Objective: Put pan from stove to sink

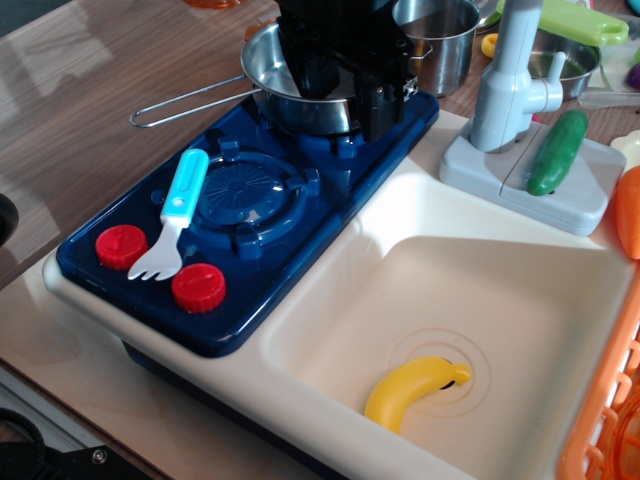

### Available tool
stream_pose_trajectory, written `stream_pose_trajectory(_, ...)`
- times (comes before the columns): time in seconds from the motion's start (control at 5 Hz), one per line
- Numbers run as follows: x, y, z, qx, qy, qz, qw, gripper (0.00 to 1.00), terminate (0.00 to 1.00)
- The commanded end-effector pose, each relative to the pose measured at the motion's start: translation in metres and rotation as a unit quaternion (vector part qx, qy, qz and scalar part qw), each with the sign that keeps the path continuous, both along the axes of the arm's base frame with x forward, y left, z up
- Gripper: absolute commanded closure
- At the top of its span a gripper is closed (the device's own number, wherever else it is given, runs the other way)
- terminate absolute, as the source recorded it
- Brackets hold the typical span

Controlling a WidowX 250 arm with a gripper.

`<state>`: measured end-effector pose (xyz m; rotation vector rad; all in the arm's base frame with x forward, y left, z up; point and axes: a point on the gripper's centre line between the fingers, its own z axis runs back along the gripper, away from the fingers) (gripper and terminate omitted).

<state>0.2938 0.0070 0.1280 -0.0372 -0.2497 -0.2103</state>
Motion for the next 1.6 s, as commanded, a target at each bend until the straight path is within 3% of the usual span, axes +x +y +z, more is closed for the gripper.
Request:
stream_pose_trajectory(0.0,0.002,-0.006,0.011,-0.001,-0.008,0.023,0.9997,1.00,0.00)
stream_pose_trajectory(0.6,-0.031,-0.049,0.039,0.035,0.010,0.105,0.9938,1.00,0.00)
stream_pose_trajectory(1.0,-0.038,-0.101,0.066,0.013,0.022,0.127,0.9916,1.00,0.00)
stream_pose_trajectory(1.4,-0.051,-0.130,0.055,-0.021,0.010,0.168,0.9856,1.00,0.00)
